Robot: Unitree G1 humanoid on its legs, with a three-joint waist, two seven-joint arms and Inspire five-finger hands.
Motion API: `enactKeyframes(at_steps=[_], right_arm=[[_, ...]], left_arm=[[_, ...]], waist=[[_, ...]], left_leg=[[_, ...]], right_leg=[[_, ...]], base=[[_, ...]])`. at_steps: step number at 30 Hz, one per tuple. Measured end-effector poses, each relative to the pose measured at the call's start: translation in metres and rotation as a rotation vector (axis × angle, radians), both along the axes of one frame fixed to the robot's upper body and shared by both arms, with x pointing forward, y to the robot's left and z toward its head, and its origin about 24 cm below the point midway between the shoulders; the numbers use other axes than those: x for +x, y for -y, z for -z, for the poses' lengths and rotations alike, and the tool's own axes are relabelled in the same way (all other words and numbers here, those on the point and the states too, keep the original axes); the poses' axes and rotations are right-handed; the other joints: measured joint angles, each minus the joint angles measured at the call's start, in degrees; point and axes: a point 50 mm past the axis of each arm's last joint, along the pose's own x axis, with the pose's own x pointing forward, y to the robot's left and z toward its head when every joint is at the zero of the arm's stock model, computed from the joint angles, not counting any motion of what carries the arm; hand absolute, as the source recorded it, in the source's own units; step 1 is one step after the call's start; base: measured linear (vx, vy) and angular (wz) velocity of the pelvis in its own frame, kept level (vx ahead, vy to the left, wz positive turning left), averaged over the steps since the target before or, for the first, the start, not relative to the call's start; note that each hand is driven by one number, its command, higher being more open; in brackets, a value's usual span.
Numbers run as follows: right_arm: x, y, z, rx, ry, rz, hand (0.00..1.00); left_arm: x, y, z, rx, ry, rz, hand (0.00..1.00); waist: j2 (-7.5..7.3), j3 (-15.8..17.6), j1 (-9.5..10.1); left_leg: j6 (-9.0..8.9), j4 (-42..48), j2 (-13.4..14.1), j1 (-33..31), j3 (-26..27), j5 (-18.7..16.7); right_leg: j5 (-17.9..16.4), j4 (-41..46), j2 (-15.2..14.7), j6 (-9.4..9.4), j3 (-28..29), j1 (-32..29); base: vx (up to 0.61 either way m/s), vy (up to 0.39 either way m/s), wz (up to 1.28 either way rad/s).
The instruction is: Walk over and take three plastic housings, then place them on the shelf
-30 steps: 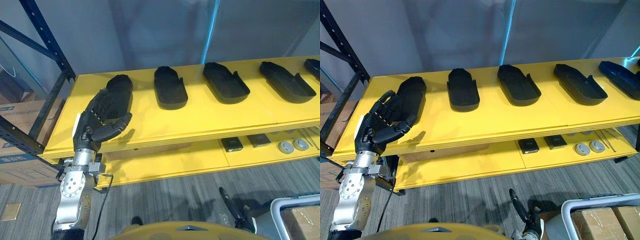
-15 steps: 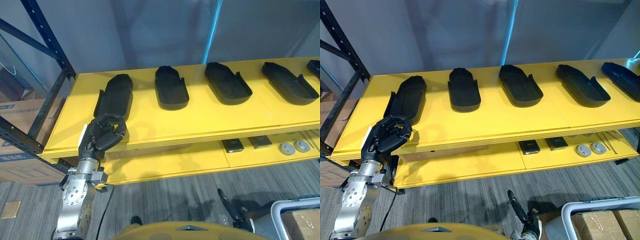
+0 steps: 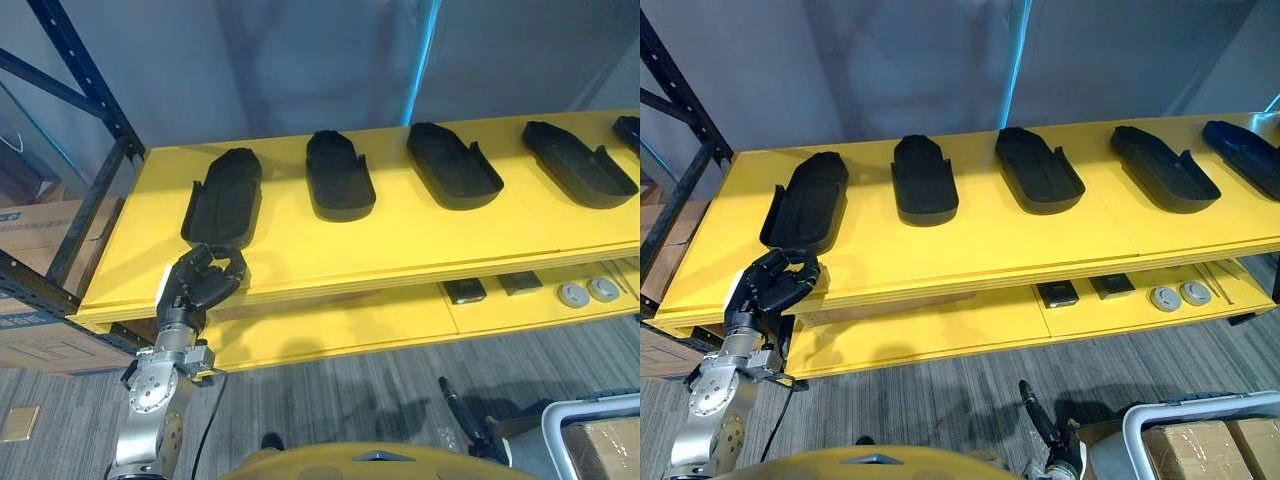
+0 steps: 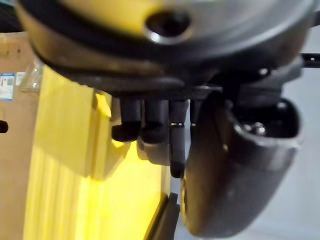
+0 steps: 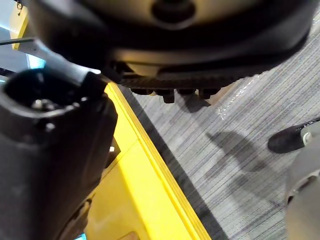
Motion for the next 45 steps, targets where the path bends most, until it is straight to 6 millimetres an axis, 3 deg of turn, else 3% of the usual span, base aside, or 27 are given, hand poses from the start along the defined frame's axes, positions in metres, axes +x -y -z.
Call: enactKeyframes(at_steps=[8, 13, 22, 30, 45], right_arm=[[0.005, 0.01, -0.003, -0.02, 0.012, -0.021, 1.0], [0.004, 0.01, -0.003, -0.02, 0.007, -0.025, 1.0], [0.001, 0.01, -0.002, -0.02, -0.005, -0.031, 1.0], [-0.004, 0.009, -0.001, -0.014, -0.022, -0.033, 1.0], [-0.005, 0.01, -0.001, -0.004, -0.023, -0.044, 1.0]], left_arm=[[0.015, -0.009, -0.002, 0.002, 0.017, -0.038, 0.0], [0.017, -0.018, -0.004, 0.006, 0.023, -0.067, 0.0], [0.034, -0.021, -0.016, 0.011, 0.072, -0.048, 0.0], [0.039, -0.025, -0.006, 0.014, 0.014, -0.055, 0.0], [0.047, -0.029, -0.005, 0.022, 0.001, -0.073, 0.0]], waist=[[1.13, 0.68, -0.07], [1.14, 0.73, -1.26], [1.16, 0.74, -1.44], [1.17, 0.74, -1.69], [1.2, 0.73, -2.19]], left_leg=[[-0.05, -0.01, 0.17, 1.03, 0.83, -0.11], [-0.14, -0.01, 0.32, 1.13, 1.11, -0.17], [-0.46, 0.0, 0.5, 2.08, 2.5, -0.5], [-0.45, 0.0, 0.52, 2.22, 2.73, -0.53], [-0.41, 0.01, 0.51, 2.95, 3.57, -0.72]], right_leg=[[-0.01, 0.08, 0.07, -0.03, 0.81, 0.45], [0.01, 0.06, 0.19, 0.01, 1.13, 0.38], [0.03, 0.07, 0.33, 0.0, 2.6, 0.46], [0.04, 0.09, 0.33, 0.01, 2.83, 0.43], [0.1, 0.18, 0.3, 0.1, 3.71, 0.49]], base=[[-0.02, 0.0, -0.05], [0.0, 0.0, -0.01], [0.01, -0.002, -0.08], [0.0, 0.0, 0.0], [-0.01, 0.0, -0.02]])
